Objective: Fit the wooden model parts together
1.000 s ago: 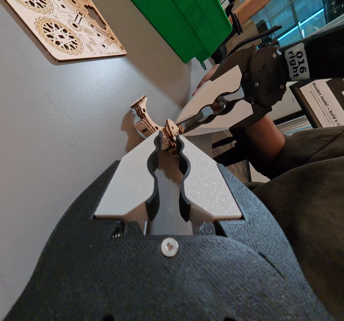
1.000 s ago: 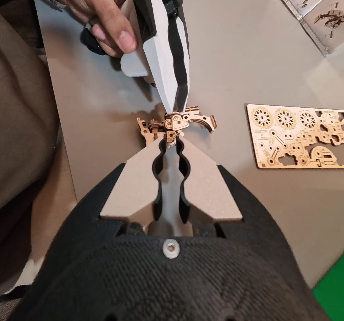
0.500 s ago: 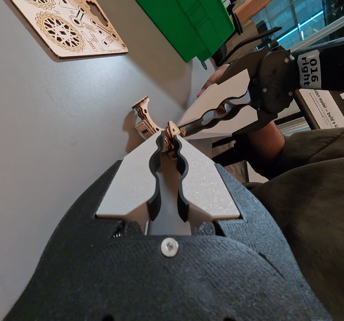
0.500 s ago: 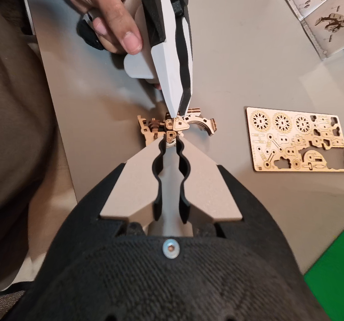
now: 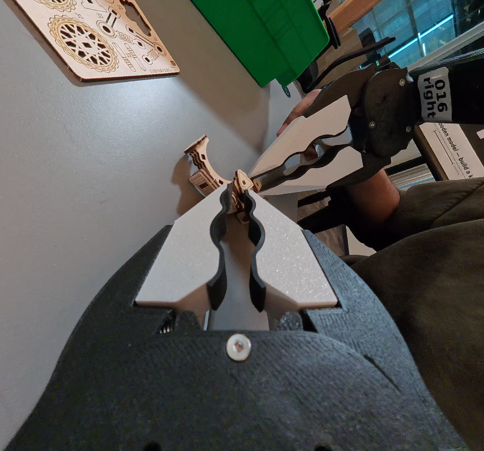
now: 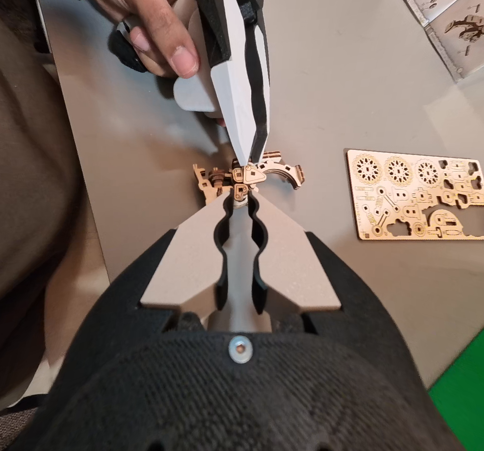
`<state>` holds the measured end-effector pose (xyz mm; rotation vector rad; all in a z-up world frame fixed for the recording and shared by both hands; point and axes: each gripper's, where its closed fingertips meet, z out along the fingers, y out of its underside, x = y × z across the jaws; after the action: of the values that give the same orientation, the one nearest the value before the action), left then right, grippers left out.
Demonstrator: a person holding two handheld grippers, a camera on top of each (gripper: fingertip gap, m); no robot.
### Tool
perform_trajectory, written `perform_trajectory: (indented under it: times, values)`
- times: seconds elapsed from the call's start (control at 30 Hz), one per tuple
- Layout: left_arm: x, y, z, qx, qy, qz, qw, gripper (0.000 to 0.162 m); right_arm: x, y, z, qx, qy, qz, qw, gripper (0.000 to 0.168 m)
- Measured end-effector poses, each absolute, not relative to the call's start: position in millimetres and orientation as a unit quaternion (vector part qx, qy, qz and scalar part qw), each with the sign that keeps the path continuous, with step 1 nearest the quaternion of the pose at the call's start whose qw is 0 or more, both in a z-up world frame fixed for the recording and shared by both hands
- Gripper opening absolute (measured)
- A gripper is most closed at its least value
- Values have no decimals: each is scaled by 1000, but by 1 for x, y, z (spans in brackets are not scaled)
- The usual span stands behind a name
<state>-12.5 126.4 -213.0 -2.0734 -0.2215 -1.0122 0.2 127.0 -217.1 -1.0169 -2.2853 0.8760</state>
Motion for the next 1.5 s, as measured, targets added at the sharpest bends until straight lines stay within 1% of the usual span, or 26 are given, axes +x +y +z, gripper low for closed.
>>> perform_trajectory:
  times: [0.13, 0.27, 0.43, 0.57, 0.8, 0.9, 0.97, 1.1, 1.17, 1.5]
  values:
    - [-12, 126, -213, -820, -87, -401, 400, 8, 0, 127, -218, -374, -838, 315, 242, 9]
    - [-10, 126, -212, -818, -81, -406, 400, 3, 0, 127, -218, -375, -841, 308, 241, 9]
    - [-11, 126, -211, -816, -82, -409, 401, 0, -2, 127, -218, -363, -846, 291, 262, 9]
    - [-11, 126, -211, -815, -84, -409, 400, 1, -2, 127, -218, -359, -841, 301, 270, 9]
    - [-12, 126, -211, -814, -87, -412, 399, 2, -3, 128, -216, -371, -825, 334, 265, 24]
    - [-12, 126, -211, -814, -88, -414, 399, 2, -2, 128, -215, -379, -820, 344, 258, 25]
    - [-12, 126, -211, -813, -88, -414, 399, 2, -1, 129, -214, -384, -816, 351, 254, 24]
    - [-12, 126, -211, -813, -88, -415, 398, 2, -2, 130, -212, -392, -809, 356, 257, 13]
    - [-11, 126, -211, -813, -87, -416, 397, 2, -1, 130, -213, -389, -811, 354, 256, 10]
    - [-12, 126, -211, -813, -88, -417, 397, 2, 1, 130, -212, -381, -812, 362, 254, 6]
